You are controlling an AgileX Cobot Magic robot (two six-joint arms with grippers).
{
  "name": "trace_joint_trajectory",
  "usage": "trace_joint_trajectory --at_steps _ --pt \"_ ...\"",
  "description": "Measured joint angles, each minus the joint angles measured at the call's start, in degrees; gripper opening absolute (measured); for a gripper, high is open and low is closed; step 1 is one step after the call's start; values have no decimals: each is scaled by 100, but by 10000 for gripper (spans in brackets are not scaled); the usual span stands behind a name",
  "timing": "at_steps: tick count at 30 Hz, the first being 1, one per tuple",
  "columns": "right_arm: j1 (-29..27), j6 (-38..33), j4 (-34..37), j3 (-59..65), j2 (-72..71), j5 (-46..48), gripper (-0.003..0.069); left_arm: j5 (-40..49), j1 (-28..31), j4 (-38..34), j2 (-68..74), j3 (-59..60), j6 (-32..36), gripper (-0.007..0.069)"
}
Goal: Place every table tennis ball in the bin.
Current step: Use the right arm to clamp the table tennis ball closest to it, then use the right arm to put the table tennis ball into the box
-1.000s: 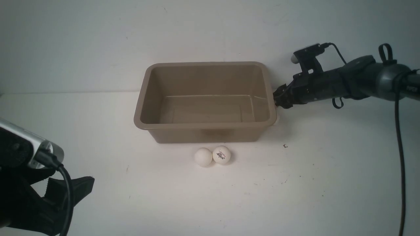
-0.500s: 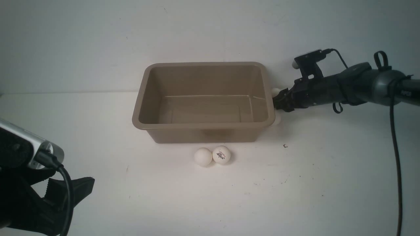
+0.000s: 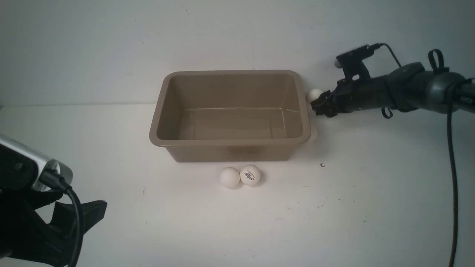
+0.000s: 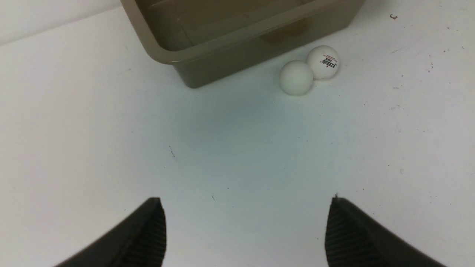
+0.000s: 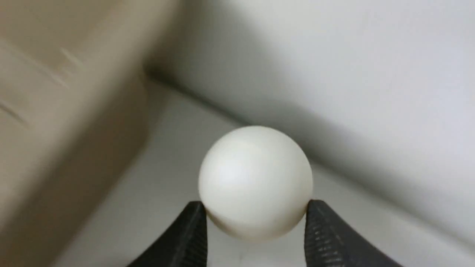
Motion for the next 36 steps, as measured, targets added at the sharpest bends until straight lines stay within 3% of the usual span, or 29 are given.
trace_joint_trajectory --at_steps 6,16,27,30,32,36 --pt "-18 5 -273 0 -712 323 312 0 0 0 0 0 0 520" --pt "318 5 -169 0 -1201 2243 312 0 0 0 0 0 0 520" --pt "509 6 -306 0 -751 2549 313 0 0 0 0 0 0 520" --pt "509 10 -285 0 -721 2515 393 0 0 0 0 0 0 520" --pt "490 -61 -142 0 -760 2399 510 1 0 0 0 0 0 520" --pt "347 -161 -88 0 -1002 2232 605 6 0 0 0 0 0 520"
